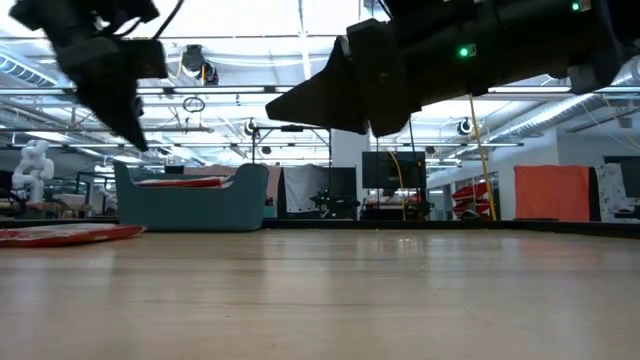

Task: Sort popcorn bags into baskets
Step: Put the red popcorn bag into the blue bin

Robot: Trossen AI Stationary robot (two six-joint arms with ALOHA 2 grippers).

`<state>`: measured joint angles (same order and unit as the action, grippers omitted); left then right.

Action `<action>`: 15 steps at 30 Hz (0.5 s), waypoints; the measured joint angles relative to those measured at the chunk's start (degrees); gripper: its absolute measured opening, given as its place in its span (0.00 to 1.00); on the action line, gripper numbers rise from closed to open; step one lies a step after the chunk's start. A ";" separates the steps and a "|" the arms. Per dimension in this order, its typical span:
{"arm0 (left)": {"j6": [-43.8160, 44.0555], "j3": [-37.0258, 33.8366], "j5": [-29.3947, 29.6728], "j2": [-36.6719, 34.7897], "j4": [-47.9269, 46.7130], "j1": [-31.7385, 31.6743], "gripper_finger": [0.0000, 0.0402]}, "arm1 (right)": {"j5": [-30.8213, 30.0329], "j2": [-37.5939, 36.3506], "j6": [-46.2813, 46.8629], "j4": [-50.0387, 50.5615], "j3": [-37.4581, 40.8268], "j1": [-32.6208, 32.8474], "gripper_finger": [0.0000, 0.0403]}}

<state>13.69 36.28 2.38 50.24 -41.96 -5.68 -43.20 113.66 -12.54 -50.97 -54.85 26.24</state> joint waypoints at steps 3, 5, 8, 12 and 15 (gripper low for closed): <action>6.91 -3.34 2.19 -0.99 0.80 5.58 0.06 | 0.00 0.01 0.74 -0.44 0.00 -0.48 0.60; 11.41 -4.73 4.57 -1.07 1.01 9.10 0.06 | 0.13 0.01 1.28 -0.57 0.00 -0.71 0.60; 18.66 -5.89 8.90 -0.36 1.01 13.78 0.06 | 2.53 0.01 1.34 -0.75 0.00 -1.00 0.60; 26.86 -6.09 15.58 1.08 0.77 18.41 0.06 | 4.55 0.01 1.39 -1.32 0.00 -1.32 0.60; 32.79 -6.11 18.65 2.87 -0.64 20.50 0.06 | 4.54 0.01 1.39 -1.39 0.00 -1.46 0.60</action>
<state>46.48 30.17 21.03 53.11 -42.59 14.83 -38.66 113.67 -11.16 -52.36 -54.85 24.78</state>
